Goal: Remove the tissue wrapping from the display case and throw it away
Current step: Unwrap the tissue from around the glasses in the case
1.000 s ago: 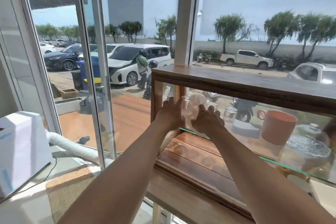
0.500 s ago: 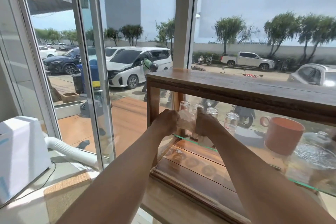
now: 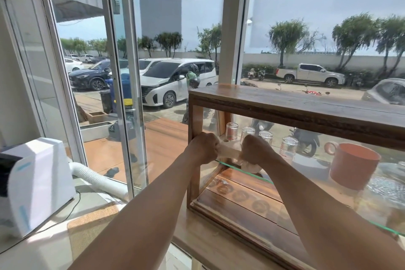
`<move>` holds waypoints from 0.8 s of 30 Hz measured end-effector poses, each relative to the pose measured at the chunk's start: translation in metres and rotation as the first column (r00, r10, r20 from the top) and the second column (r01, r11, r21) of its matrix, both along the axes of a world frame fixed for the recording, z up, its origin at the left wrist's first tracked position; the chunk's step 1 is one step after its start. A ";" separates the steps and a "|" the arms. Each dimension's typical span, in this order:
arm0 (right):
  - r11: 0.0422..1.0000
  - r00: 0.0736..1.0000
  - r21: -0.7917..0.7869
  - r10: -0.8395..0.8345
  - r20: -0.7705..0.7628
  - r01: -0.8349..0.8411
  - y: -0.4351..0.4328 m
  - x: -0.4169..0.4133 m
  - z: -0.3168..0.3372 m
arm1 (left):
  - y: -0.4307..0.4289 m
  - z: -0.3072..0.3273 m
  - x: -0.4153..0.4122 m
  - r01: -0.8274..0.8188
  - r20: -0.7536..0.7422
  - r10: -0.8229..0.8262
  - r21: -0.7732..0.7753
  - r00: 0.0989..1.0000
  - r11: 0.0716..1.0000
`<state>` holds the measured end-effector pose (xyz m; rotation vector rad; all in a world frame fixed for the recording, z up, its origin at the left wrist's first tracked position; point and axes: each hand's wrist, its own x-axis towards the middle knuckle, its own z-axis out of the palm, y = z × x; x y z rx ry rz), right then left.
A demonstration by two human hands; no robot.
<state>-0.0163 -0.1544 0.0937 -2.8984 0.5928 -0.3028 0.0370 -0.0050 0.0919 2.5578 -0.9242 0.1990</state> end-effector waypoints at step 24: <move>0.845 0.885 0.264 0.450 0.116 -0.464 0.200 -0.019 -0.014 | 0.219 -0.038 -0.027 -0.260 -0.034 0.261 -0.281 0.965 0.924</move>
